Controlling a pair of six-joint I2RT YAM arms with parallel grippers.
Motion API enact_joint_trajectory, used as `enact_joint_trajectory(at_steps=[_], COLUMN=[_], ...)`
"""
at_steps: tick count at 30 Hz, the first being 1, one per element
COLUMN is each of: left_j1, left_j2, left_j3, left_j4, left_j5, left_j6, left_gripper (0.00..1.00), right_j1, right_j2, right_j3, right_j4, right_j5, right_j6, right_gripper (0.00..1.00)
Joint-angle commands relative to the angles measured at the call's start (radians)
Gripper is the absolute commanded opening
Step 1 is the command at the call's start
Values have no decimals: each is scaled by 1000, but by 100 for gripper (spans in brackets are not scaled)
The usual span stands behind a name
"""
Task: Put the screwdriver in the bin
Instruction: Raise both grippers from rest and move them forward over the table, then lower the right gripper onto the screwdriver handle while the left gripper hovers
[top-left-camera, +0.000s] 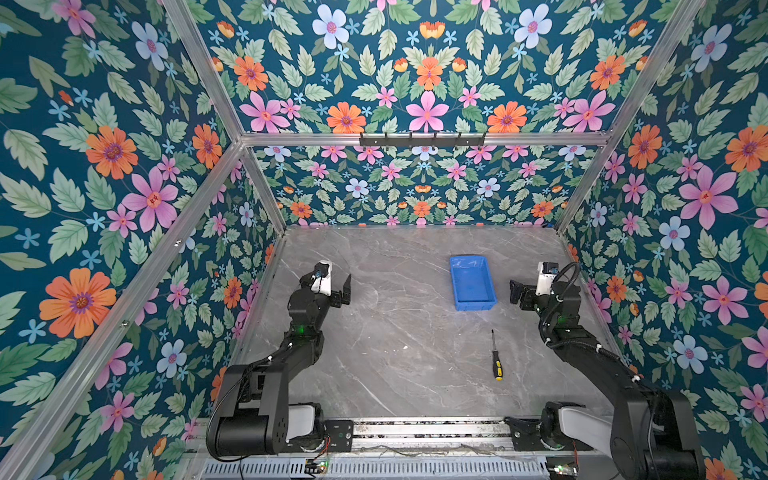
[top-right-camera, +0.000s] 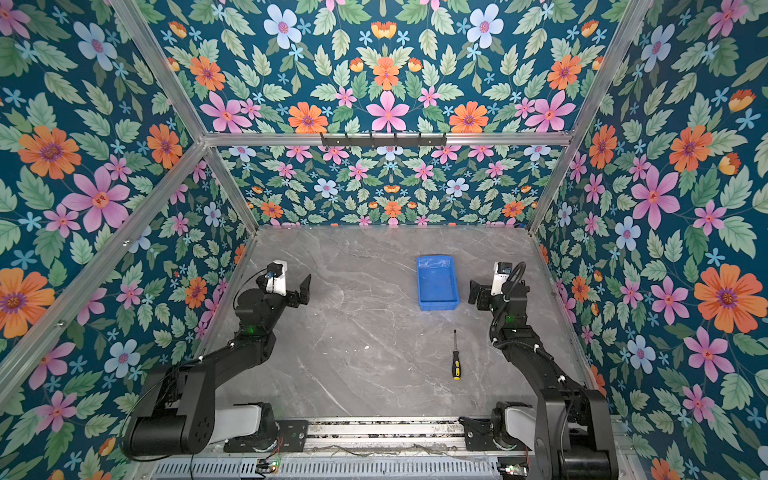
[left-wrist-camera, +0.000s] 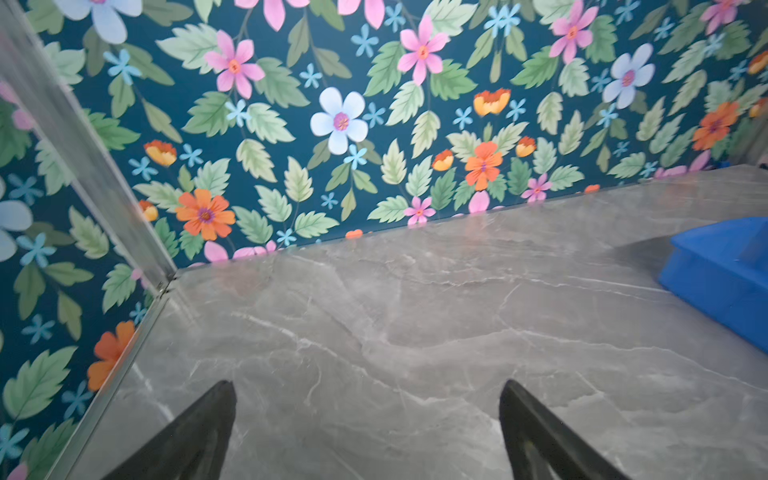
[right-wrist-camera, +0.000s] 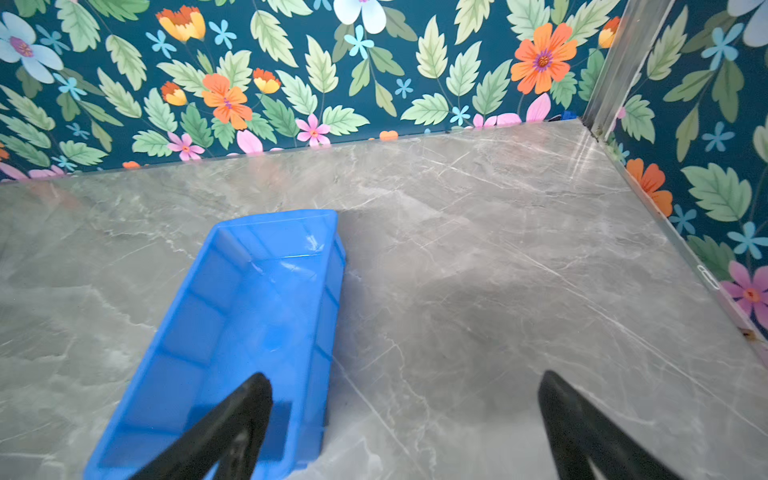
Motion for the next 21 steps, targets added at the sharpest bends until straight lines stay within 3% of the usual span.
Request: enact_joint_trajectory(at_steps=[1,8,16,21], left_j1=[-28,-221,-422,-549], left_j2=[-17,-32,-58,-76], left_j3=[66,169,185,199], left_j4=[-178,-476,-579,-645], left_j5=[166,219,261,267], left_j6=[74,352,384,400], left_gripper=[100,100,100,100], right_j1=[19,114,292,455], right_j2=[-48,-122,-164,-153], right_j3=[71,174,201,216], right_j4=[-294,-594,-781,-919], right_j5=[-18,36,206,339], right_j6=[41,100,209,330], right_gripper=[99,99,99,99])
